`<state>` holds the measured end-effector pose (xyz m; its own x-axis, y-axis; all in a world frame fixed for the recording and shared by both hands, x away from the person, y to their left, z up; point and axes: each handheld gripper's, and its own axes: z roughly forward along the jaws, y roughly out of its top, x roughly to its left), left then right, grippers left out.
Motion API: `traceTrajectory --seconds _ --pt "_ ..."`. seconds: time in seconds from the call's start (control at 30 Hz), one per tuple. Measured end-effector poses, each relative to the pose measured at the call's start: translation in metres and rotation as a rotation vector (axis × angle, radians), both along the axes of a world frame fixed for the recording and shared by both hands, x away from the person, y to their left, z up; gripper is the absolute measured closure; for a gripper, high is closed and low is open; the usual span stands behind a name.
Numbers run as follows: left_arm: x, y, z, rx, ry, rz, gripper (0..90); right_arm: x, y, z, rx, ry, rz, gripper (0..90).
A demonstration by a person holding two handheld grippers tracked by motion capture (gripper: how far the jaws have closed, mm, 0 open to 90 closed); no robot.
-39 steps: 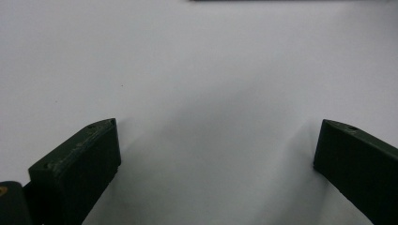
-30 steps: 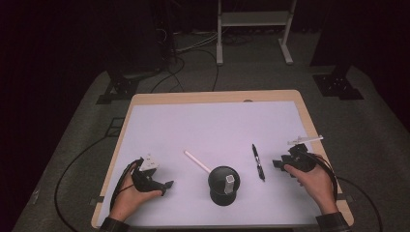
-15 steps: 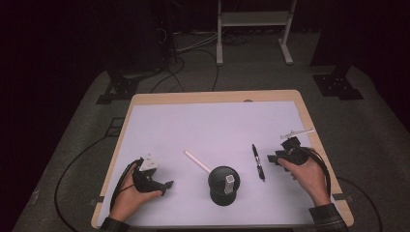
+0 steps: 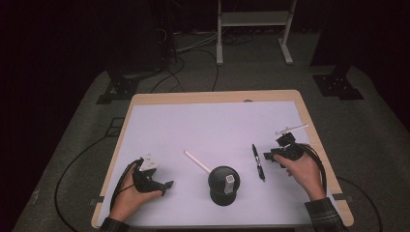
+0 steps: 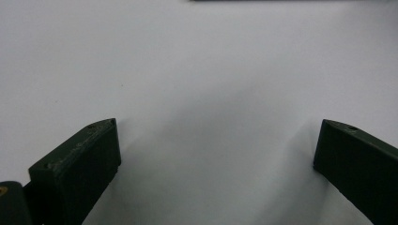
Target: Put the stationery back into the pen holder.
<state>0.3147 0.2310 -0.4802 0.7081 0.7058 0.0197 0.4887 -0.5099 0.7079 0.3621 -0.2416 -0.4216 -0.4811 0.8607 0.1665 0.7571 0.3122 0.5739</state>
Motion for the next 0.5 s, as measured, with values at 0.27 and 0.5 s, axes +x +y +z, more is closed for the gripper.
traceTrajectory --seconds 0.27,0.5 --pt "0.0 0.0 0.0 0.0 0.001 -0.001 0.0 0.008 0.007 0.003 -0.001 0.034 -0.003 62.4" --pt "0.0 0.0 0.0 0.0 0.0 -0.001 0.0 0.017 0.014 0.003 -0.01 0.075 -0.008 63.4"
